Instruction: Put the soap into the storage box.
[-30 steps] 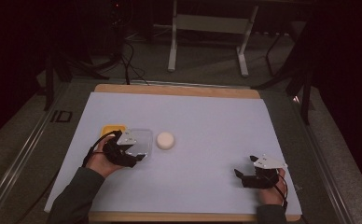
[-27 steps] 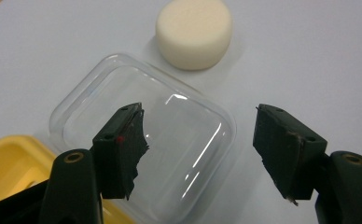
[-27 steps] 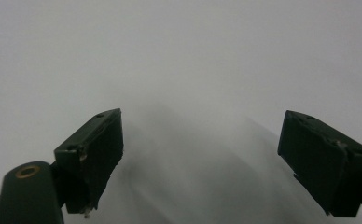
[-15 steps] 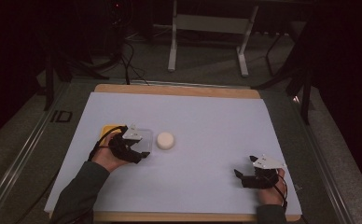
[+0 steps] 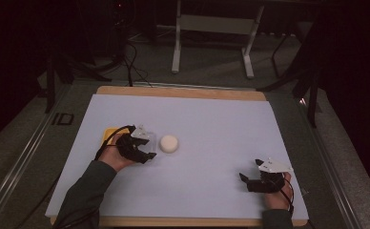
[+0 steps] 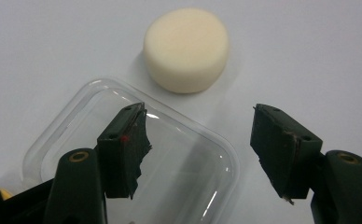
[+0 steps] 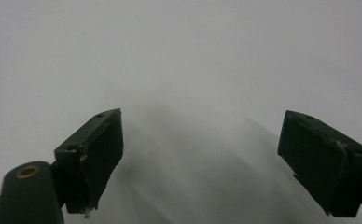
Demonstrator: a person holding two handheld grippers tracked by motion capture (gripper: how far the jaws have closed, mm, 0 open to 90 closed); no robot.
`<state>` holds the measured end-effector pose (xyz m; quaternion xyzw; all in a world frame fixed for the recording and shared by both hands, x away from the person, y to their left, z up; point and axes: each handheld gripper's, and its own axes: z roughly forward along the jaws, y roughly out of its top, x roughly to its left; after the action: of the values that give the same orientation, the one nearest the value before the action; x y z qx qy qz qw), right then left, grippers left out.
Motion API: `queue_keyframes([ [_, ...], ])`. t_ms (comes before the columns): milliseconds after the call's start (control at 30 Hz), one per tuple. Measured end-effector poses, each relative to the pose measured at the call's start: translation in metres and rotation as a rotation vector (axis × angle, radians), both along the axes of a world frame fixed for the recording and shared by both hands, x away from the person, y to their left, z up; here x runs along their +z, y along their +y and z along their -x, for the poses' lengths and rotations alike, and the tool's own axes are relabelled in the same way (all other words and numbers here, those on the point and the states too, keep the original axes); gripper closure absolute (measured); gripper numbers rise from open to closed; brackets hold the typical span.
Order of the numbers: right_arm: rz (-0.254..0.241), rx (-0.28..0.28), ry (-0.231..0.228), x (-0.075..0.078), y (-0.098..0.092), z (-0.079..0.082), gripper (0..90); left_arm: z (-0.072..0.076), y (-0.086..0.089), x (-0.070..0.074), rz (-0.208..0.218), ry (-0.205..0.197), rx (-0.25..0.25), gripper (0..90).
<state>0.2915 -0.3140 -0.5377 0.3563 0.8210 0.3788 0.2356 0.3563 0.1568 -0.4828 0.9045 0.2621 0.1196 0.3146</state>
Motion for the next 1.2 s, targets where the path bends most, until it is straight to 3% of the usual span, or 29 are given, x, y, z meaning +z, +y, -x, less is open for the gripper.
queue_keyframes([
  [333,-0.002,-0.001,-0.002,0.000,0.000,0.000,14.2,-0.009,-0.007,0.000,-0.027,0.006,0.013,35.5],
  [433,-0.003,-0.001,-0.001,0.000,0.000,0.000,14.2,-0.012,-0.008,0.000,-0.005,0.014,0.015,32.4],
  [567,-0.002,0.000,-0.003,0.000,0.000,0.000,14.2,-0.015,-0.010,0.000,-0.012,0.018,0.016,29.3],
  [1200,-0.004,0.003,-0.004,0.000,0.000,0.000,14.2,-0.027,-0.022,0.001,-0.028,0.051,-0.006,29.5],
])
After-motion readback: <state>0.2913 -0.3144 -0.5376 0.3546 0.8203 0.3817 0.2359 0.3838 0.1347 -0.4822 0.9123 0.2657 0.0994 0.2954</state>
